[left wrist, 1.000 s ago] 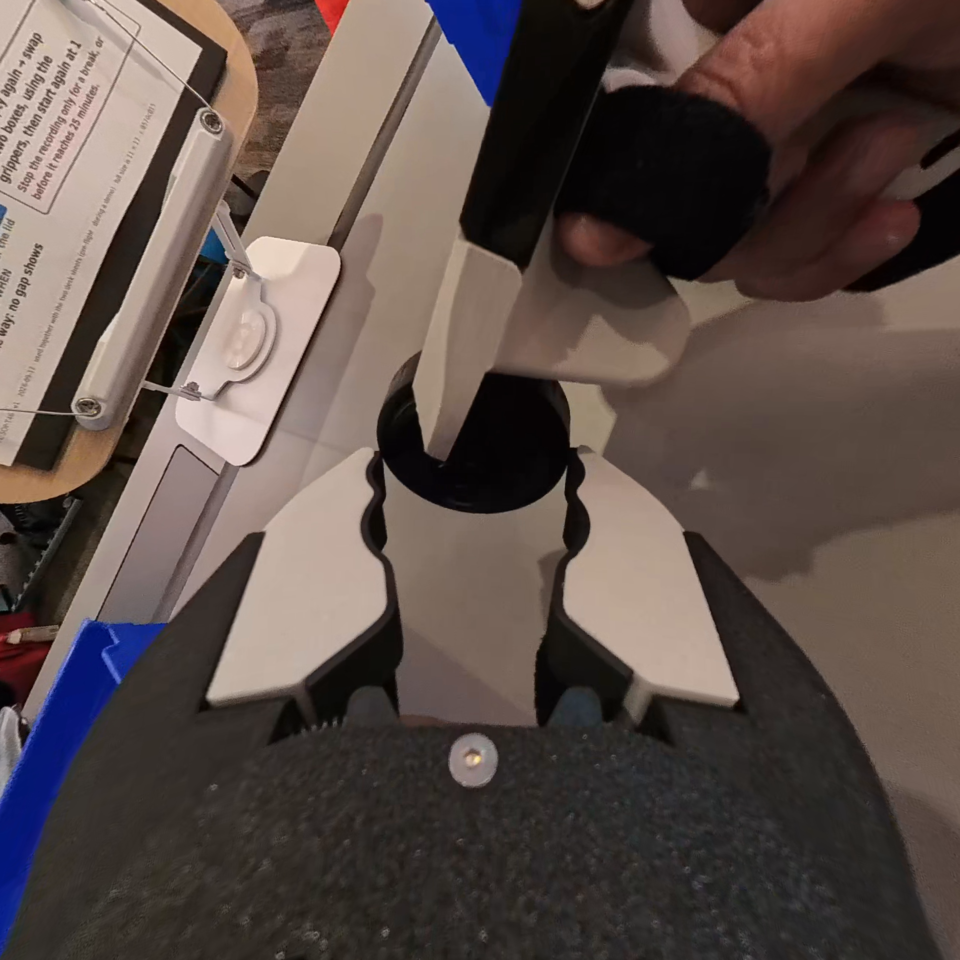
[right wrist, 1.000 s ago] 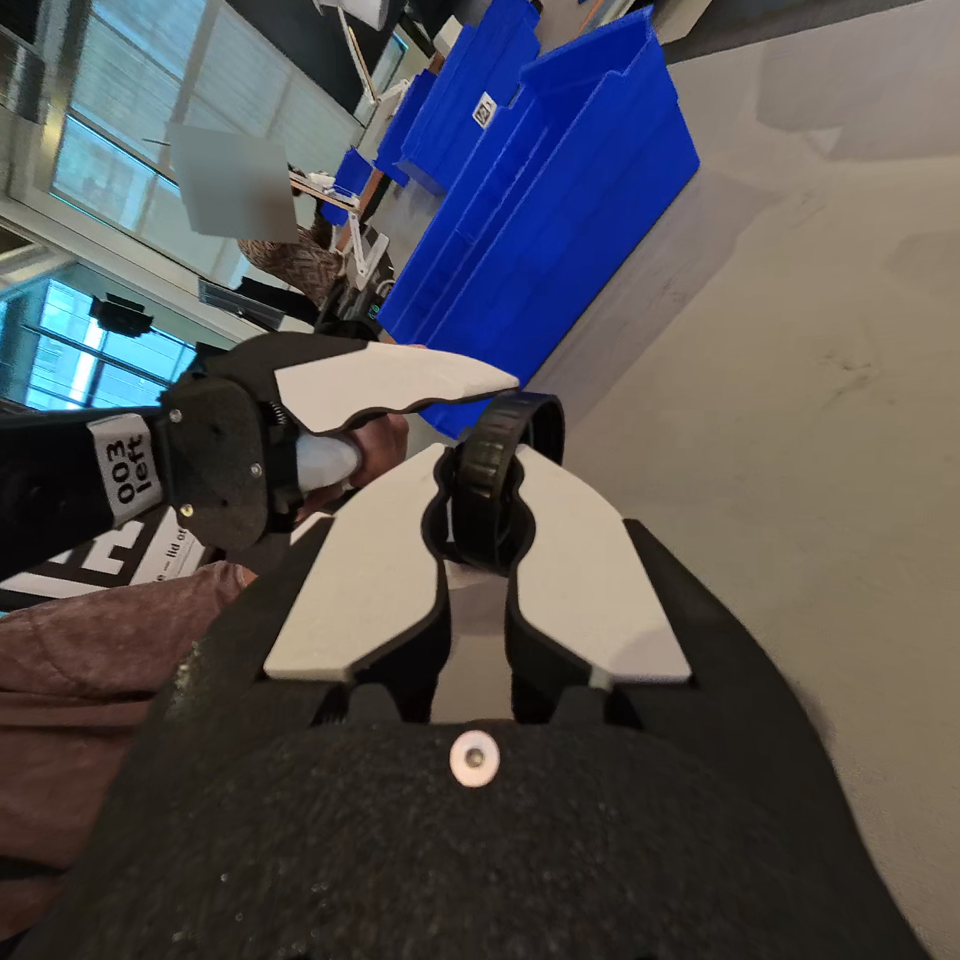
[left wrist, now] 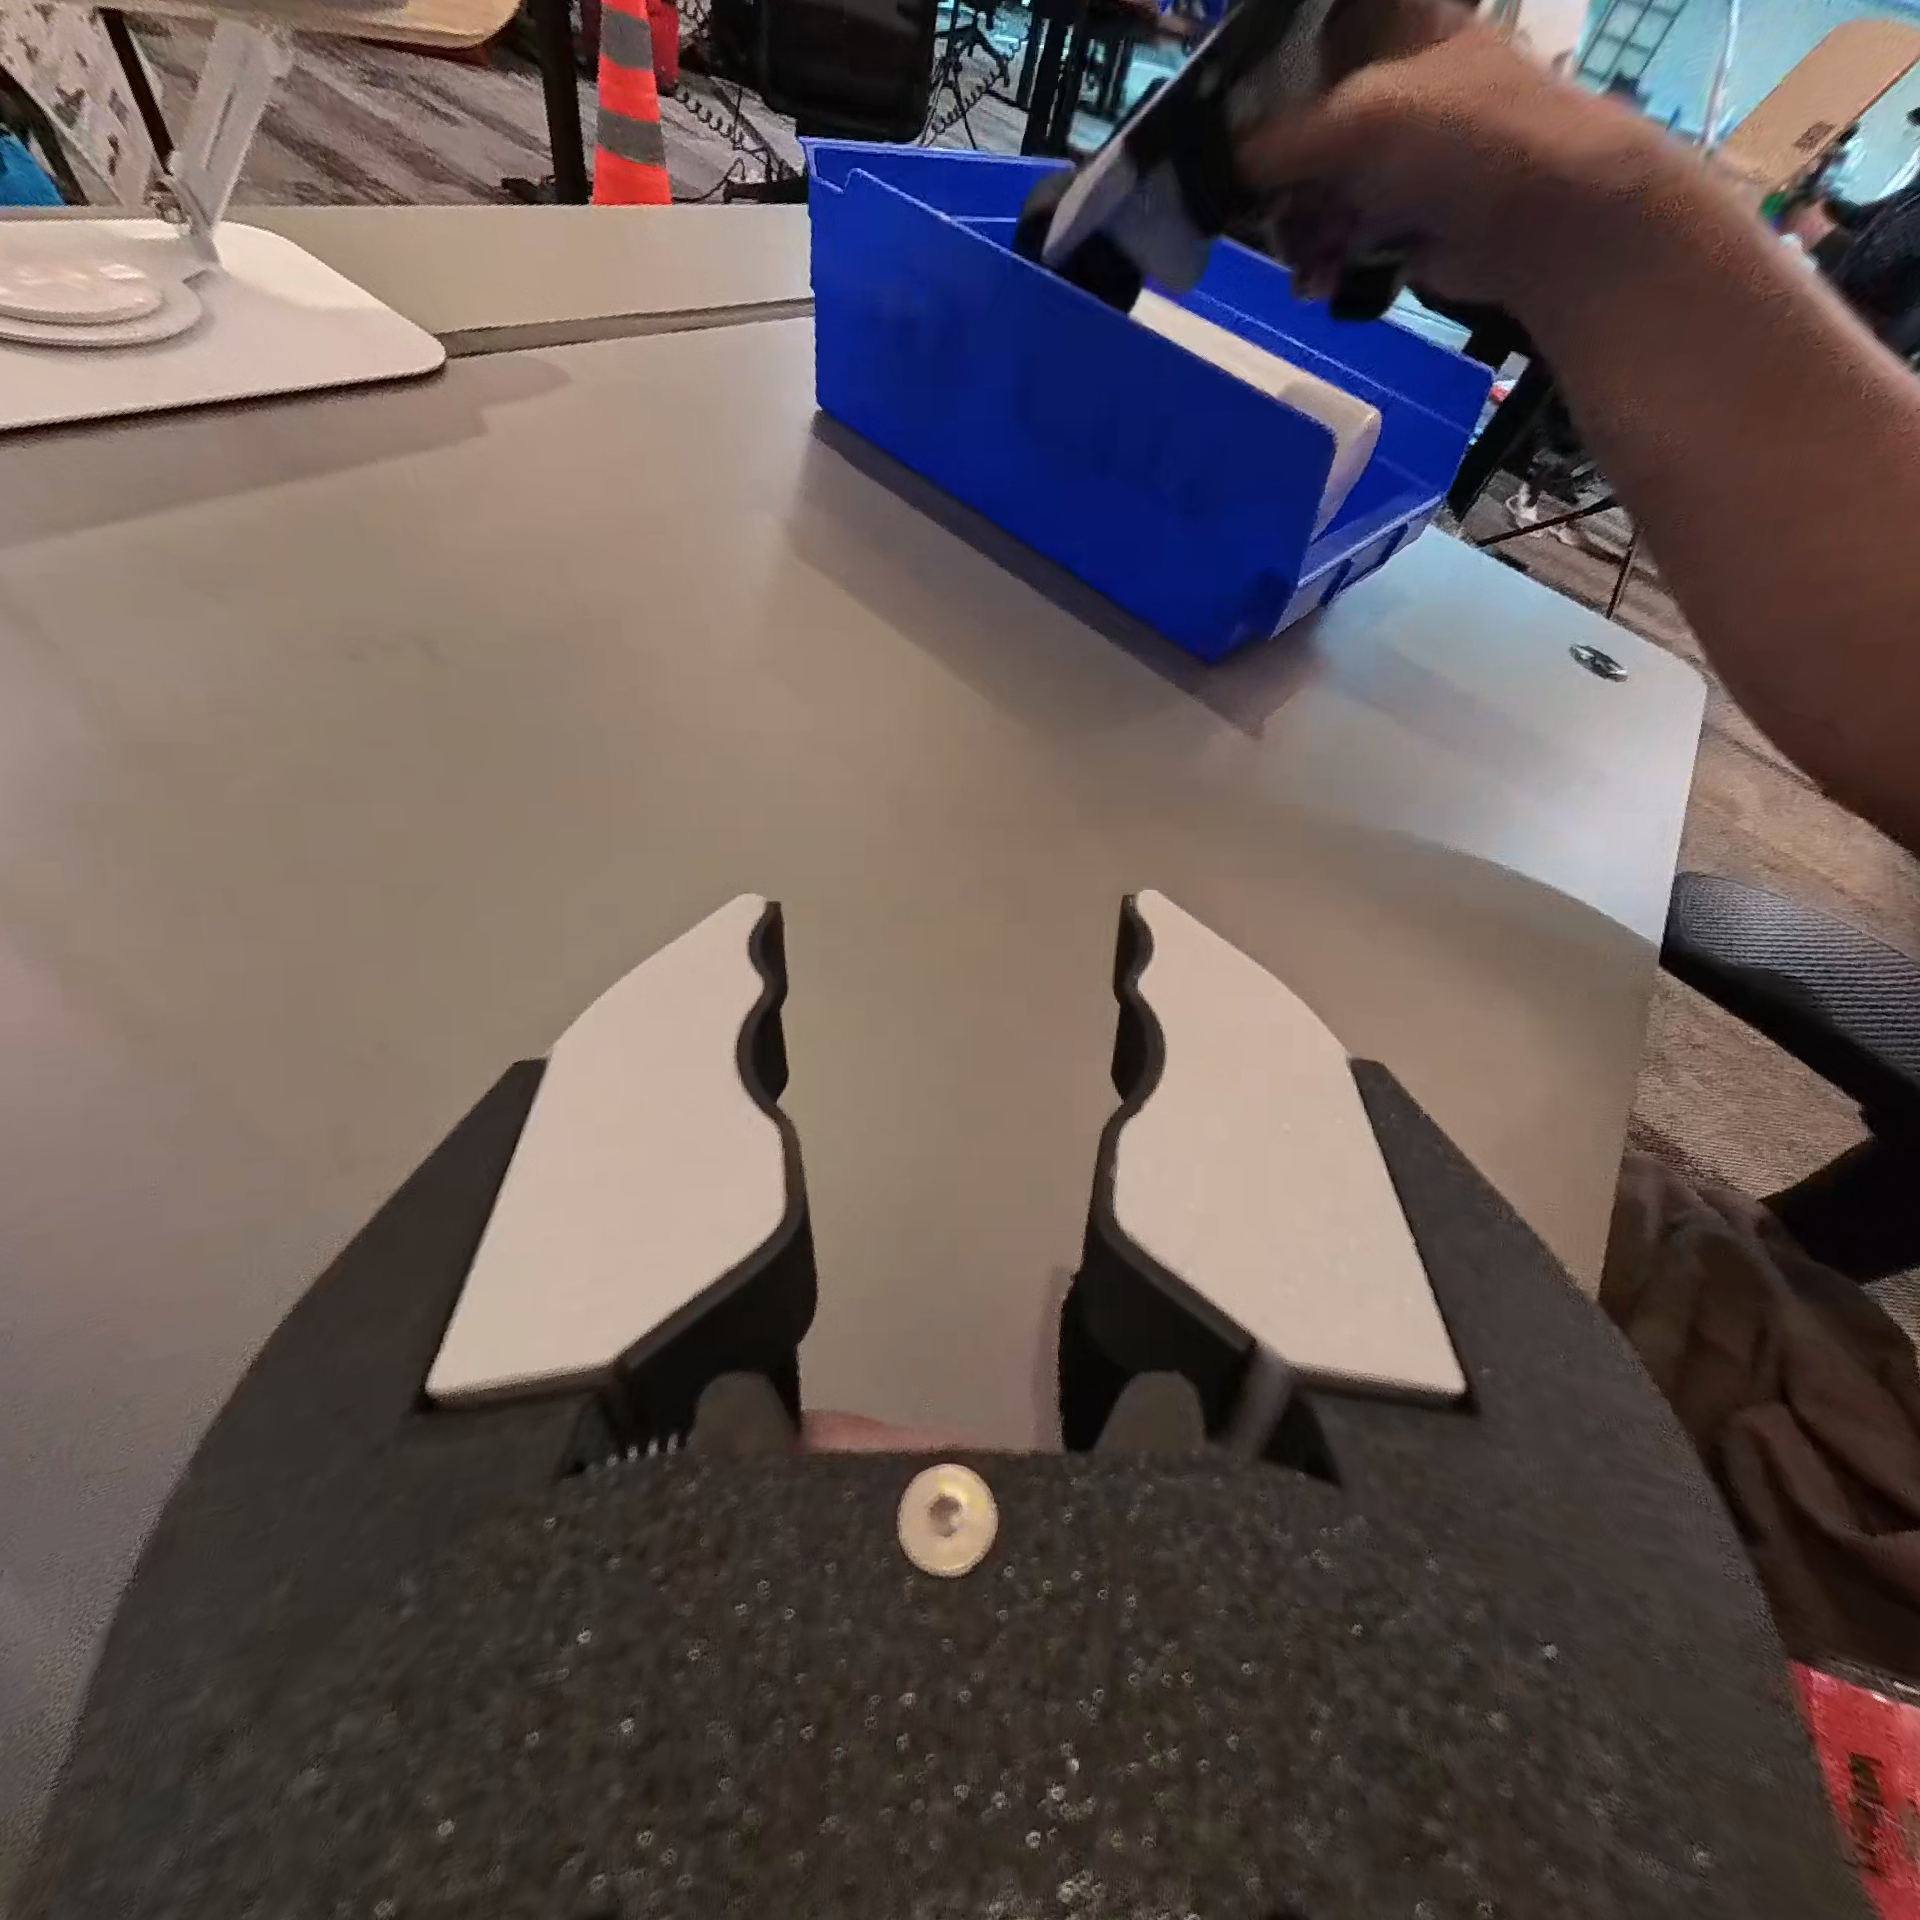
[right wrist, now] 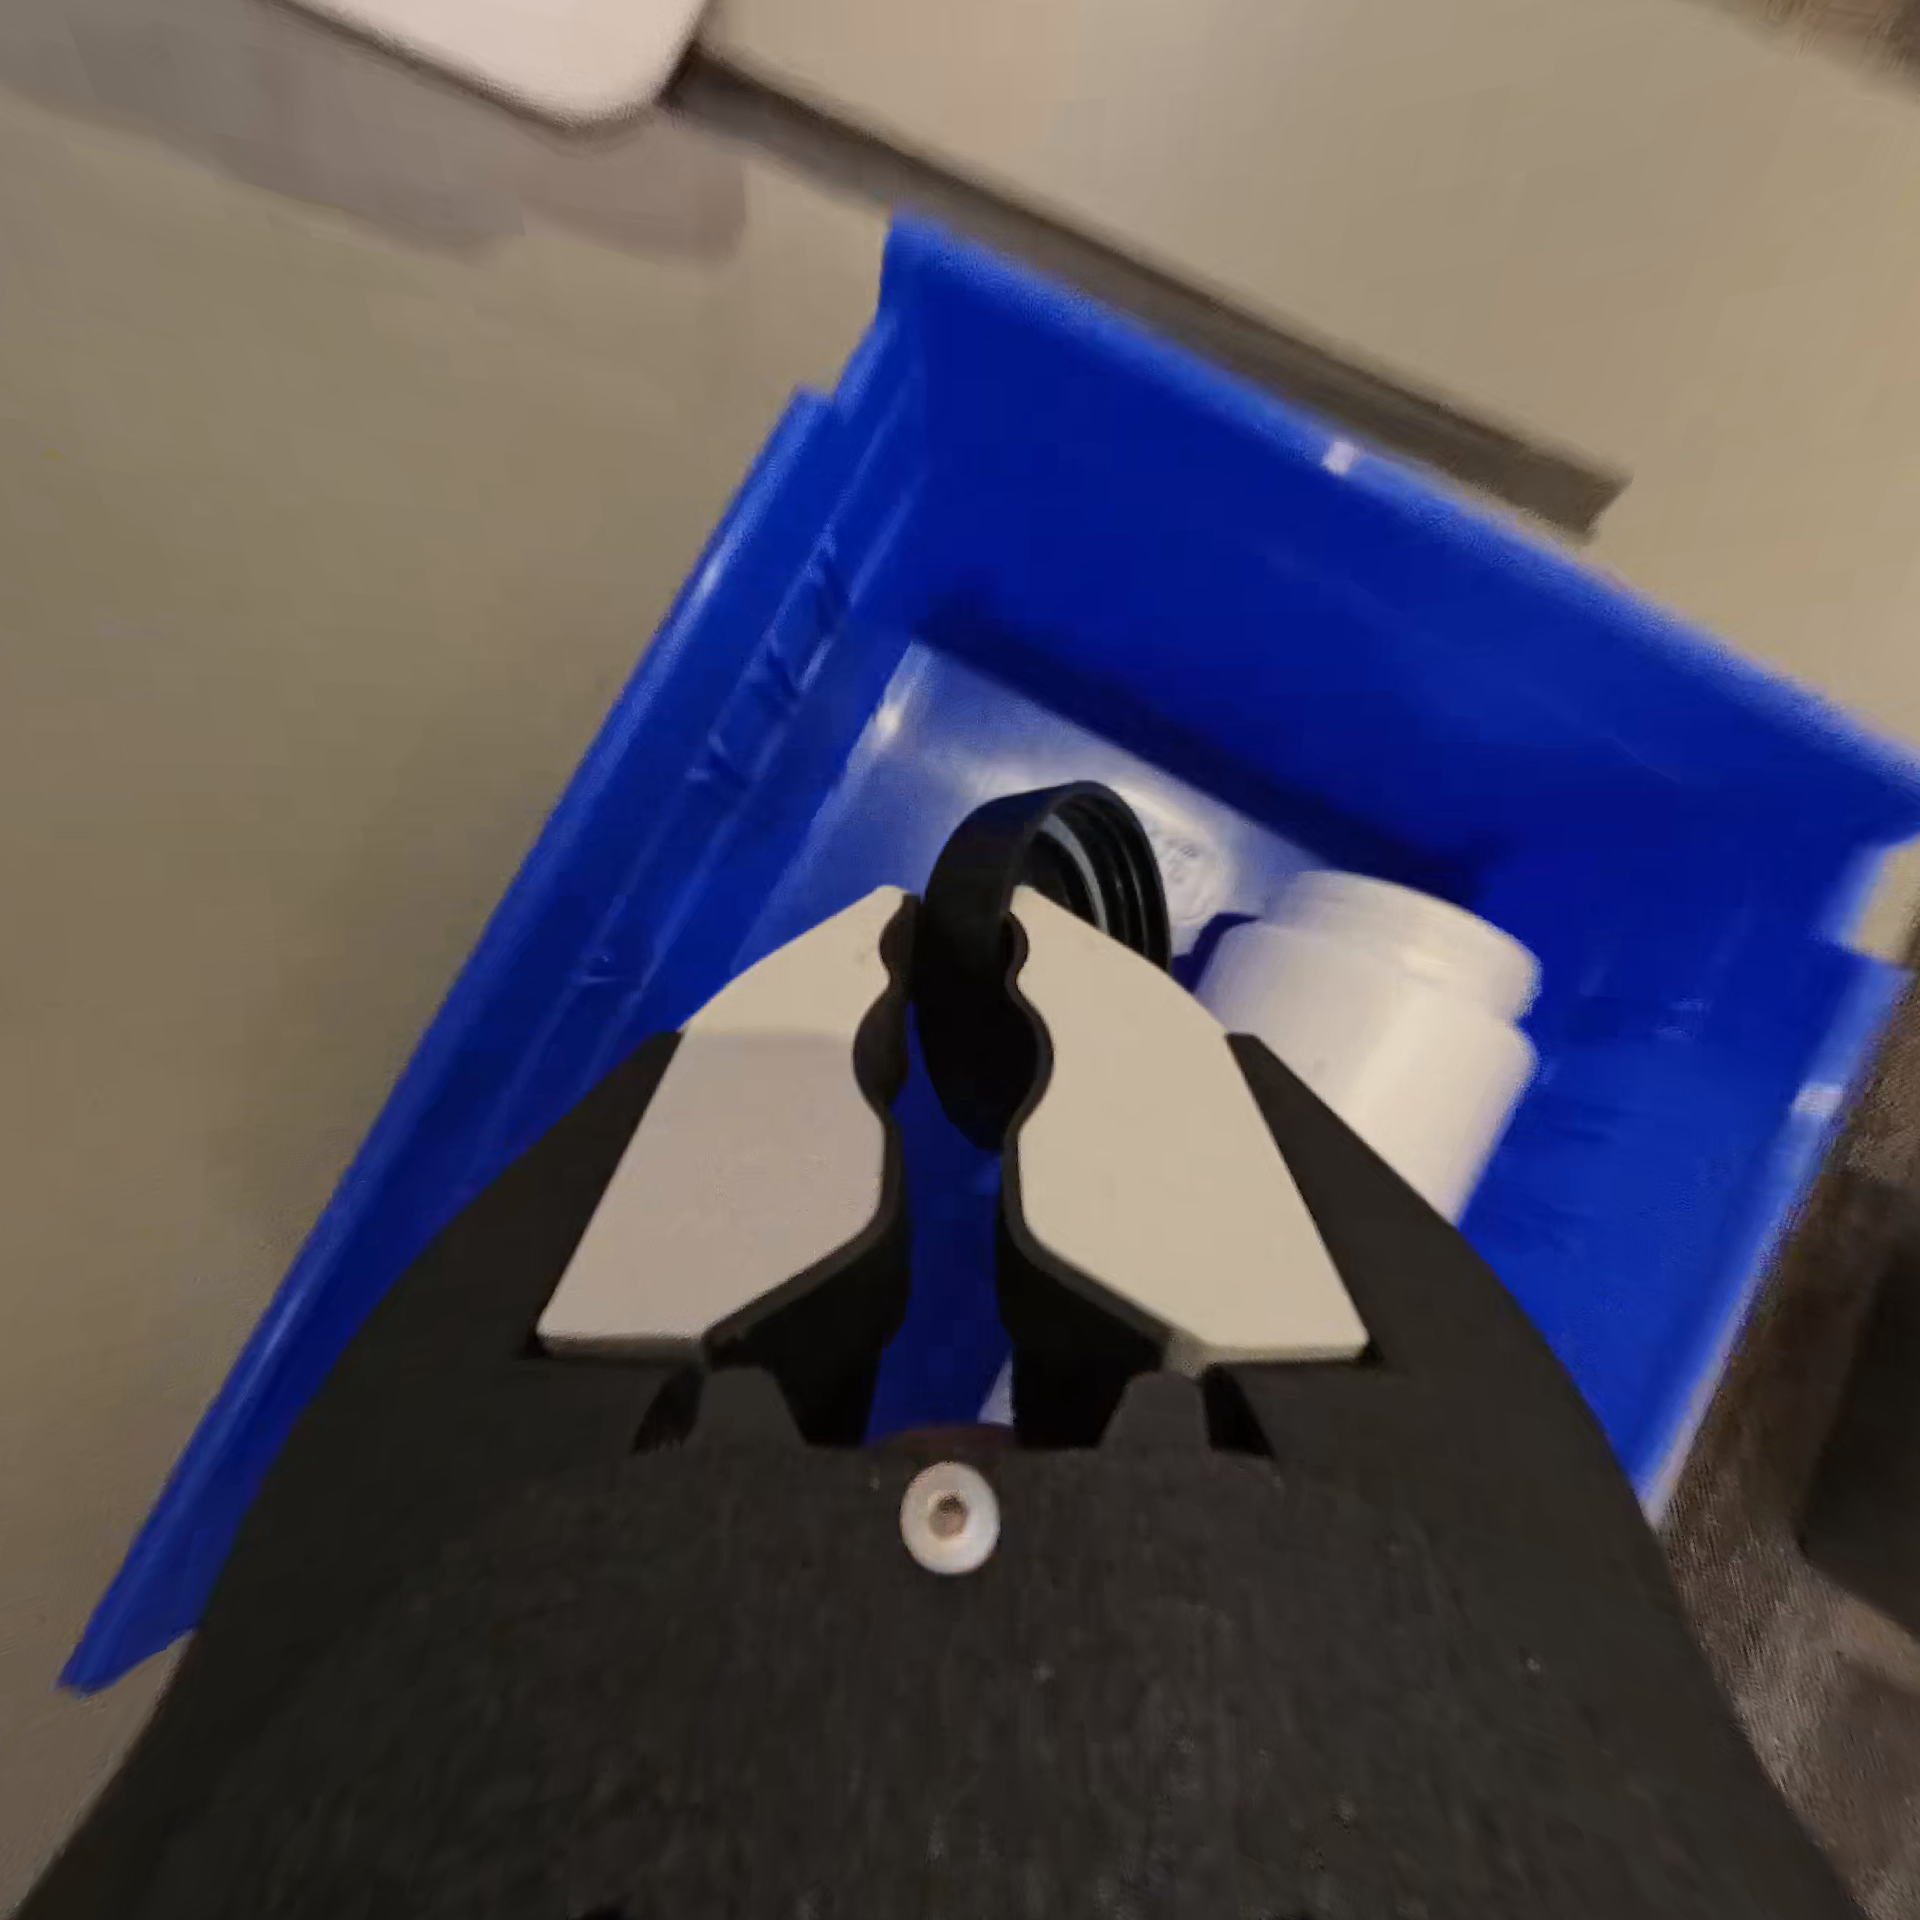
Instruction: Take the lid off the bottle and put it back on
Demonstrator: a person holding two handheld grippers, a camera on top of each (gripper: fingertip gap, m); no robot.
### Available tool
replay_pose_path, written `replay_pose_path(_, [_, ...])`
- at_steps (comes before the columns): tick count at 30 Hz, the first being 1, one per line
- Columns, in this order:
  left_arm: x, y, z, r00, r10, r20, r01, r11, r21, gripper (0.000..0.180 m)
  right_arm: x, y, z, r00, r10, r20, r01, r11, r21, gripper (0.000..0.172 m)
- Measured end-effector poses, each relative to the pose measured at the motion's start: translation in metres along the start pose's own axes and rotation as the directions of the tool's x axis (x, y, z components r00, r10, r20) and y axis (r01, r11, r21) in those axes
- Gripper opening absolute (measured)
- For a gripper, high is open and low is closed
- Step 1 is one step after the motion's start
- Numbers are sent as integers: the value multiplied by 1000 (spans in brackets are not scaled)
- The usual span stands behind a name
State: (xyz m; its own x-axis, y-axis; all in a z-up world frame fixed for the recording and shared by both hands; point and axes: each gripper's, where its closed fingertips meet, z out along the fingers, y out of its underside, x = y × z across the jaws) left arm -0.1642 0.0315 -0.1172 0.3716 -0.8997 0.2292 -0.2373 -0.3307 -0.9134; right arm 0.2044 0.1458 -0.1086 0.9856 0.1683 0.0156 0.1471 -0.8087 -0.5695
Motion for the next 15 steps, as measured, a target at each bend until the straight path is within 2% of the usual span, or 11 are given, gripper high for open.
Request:
replay_pose_path(2, [-2, 4, 0, 1000, 8, 5, -8, 1000, -18, 60, -11, 9, 20, 999, -32, 12, 33, 998, -50, 13])
replay_pose_path(5, [-8, 6, -1, 999, 40, 35, -39, 999, -28, 60, -9, 16, 42, 992, -89, -87, 80, 992, -102, 13])
replay_pose_path(7, [-9, 9, -2, 999, 31, 27, -30, 999, -40, 60, -10, 25, 56, 989, -106, -99, 89, 982, -166, 13])
replay_pose_path(9, [-9, 13, -2, 1000, 9, 18, -8, 998, -62, 63, -10, 29, 65, 990, -99, -99, 81, 981, -174, 17])
replay_pose_path(11, [-8, 14, -3, 1000, 5, 12, -4, 998, -68, 65, -10, 28, 67, 992, -79, -100, 65, 989, -136, 24])
replay_pose_path(12, [-9, 14, -4, 1000, 13, 19, -12, 998, -68, 65, -10, 27, 64, 994, -62, -91, 50, 991, -121, 37])
replay_pose_path(13, [-9, 14, -5, 999, 26, 26, -24, 997, -67, 66, -11, 26, 57, 996, -42, -81, 34, 994, -101, 44])
replay_pose_path(15, [-10, 11, -8, 998, 43, 44, -40, 997, -60, 67, -17, 17, 27, 999, -16, -49, 15, 1000, -12, 45])
